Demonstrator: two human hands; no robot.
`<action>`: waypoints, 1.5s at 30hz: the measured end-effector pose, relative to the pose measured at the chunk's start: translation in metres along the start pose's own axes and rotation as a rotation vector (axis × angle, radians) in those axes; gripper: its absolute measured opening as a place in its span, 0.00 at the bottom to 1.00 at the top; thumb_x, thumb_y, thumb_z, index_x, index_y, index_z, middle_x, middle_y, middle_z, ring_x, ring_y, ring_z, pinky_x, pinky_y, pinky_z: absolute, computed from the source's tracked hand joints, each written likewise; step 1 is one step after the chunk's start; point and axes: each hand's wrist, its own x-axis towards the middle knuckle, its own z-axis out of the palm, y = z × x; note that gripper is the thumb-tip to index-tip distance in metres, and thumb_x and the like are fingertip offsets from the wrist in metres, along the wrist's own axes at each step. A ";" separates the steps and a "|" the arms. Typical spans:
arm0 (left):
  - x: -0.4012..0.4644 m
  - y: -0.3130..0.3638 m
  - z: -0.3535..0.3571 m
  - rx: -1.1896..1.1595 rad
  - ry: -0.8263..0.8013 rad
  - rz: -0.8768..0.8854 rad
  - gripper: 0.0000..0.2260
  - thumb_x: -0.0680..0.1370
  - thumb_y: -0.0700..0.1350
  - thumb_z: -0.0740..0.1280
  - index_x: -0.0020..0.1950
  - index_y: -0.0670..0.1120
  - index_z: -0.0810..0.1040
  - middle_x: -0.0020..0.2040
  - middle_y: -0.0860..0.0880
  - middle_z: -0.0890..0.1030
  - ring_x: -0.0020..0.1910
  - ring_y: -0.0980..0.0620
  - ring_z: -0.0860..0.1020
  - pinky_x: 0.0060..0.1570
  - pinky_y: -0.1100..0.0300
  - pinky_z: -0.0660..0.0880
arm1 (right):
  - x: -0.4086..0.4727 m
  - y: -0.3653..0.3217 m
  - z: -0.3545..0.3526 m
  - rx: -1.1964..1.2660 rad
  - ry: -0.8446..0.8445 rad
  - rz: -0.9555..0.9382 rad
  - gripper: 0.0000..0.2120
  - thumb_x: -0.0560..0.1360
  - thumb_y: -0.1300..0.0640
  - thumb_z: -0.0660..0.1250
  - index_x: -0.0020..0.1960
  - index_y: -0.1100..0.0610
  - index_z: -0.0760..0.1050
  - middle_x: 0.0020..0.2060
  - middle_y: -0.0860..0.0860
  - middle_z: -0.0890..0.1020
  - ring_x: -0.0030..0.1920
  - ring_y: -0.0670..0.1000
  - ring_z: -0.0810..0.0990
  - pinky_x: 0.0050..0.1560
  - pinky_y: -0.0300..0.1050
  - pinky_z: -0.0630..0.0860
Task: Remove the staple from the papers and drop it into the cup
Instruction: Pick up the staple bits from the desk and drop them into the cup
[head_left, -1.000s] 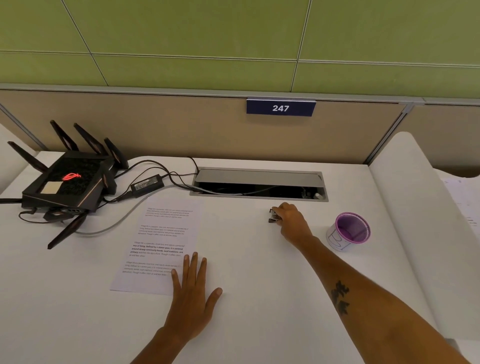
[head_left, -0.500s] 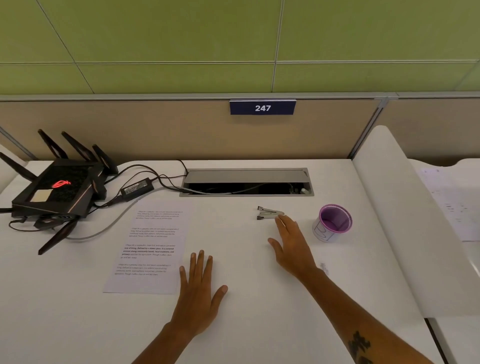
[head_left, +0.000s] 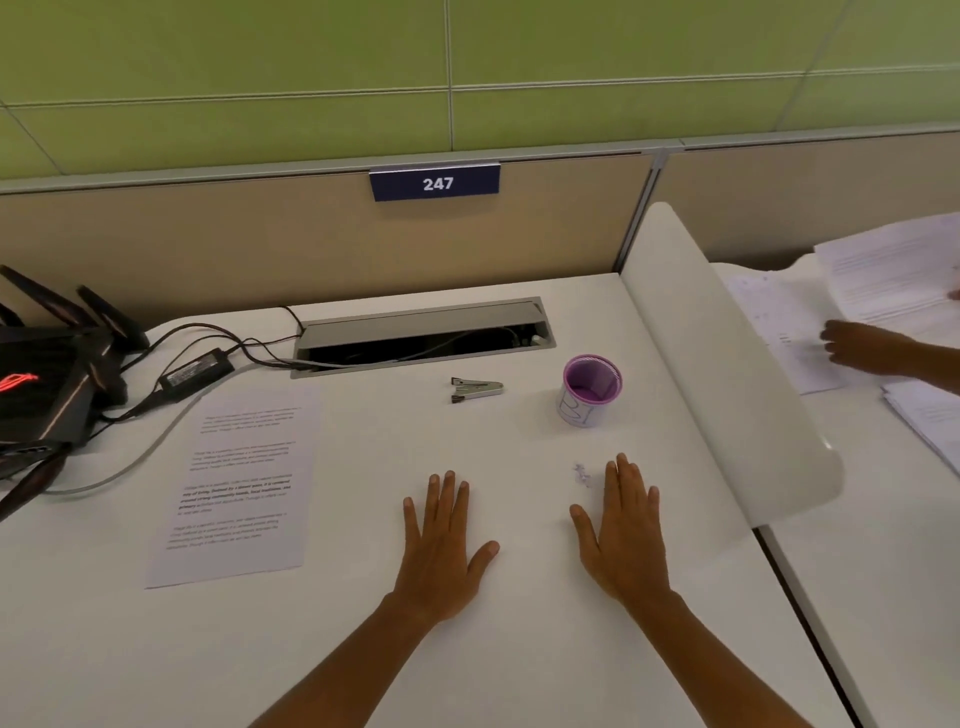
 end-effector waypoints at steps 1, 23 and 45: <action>0.000 0.002 0.004 -0.001 -0.022 -0.023 0.45 0.76 0.75 0.35 0.85 0.47 0.38 0.84 0.47 0.31 0.83 0.44 0.32 0.79 0.35 0.36 | -0.006 0.001 0.001 -0.009 -0.003 0.041 0.40 0.81 0.36 0.55 0.82 0.62 0.53 0.83 0.56 0.55 0.83 0.58 0.52 0.82 0.62 0.54; 0.012 0.005 -0.008 -0.027 -0.246 -0.059 0.63 0.64 0.84 0.55 0.78 0.52 0.22 0.77 0.49 0.18 0.75 0.43 0.18 0.73 0.31 0.25 | 0.042 -0.012 0.004 0.193 -0.148 -0.008 0.37 0.78 0.49 0.71 0.81 0.55 0.59 0.81 0.55 0.60 0.80 0.58 0.60 0.79 0.57 0.64; 0.013 0.005 -0.009 -0.005 -0.279 -0.057 0.62 0.66 0.83 0.58 0.78 0.52 0.21 0.76 0.48 0.17 0.75 0.42 0.18 0.74 0.31 0.26 | 0.053 -0.014 0.011 -0.098 0.018 -0.346 0.12 0.65 0.78 0.72 0.45 0.67 0.81 0.38 0.60 0.80 0.40 0.60 0.79 0.31 0.51 0.79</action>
